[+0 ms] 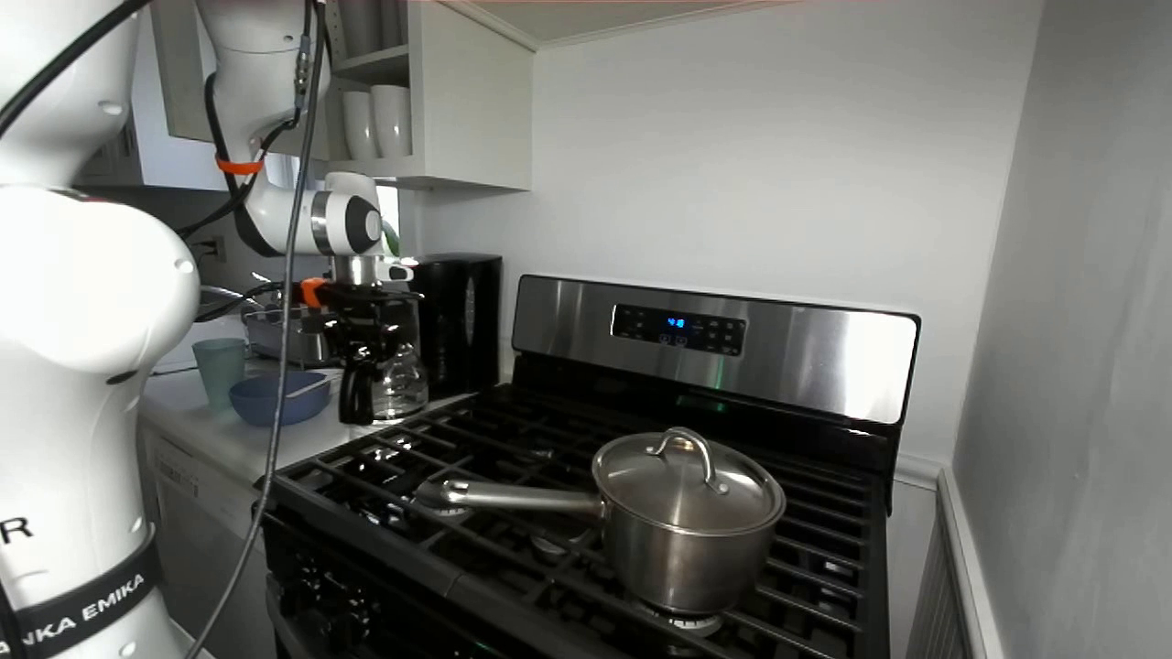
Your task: Put the kettle on the stove
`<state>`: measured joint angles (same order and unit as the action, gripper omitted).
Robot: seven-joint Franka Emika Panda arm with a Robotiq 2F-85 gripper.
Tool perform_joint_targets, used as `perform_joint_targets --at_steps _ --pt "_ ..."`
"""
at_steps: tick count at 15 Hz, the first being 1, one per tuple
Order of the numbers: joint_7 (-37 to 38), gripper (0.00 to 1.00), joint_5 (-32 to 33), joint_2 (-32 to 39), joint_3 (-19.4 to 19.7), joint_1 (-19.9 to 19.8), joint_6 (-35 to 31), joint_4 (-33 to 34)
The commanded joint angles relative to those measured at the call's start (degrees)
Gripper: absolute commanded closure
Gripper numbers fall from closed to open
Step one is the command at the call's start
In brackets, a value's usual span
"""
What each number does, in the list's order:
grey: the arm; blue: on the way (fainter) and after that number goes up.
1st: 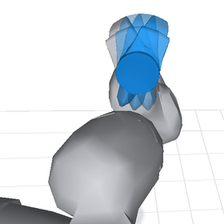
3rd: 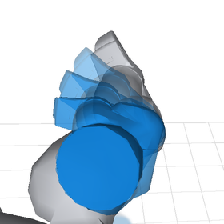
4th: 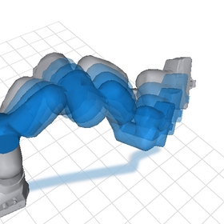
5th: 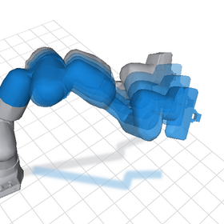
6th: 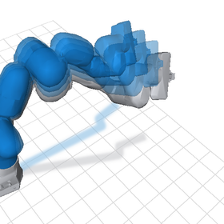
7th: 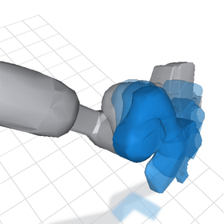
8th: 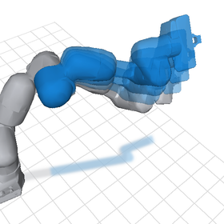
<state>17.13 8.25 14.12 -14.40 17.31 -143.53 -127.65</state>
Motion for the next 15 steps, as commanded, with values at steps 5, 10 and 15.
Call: perform_joint_targets --at_steps 5,10,15 --pt "5.88 0.92 2.57 1.11 2.79 2.65 -0.17 2.15" --pt "7.73 0.92 1.46 -2.18 2.53 3.05 -0.52 0.41" --pt "11.00 0.92 1.29 -7.39 2.12 3.13 0.61 -1.08"
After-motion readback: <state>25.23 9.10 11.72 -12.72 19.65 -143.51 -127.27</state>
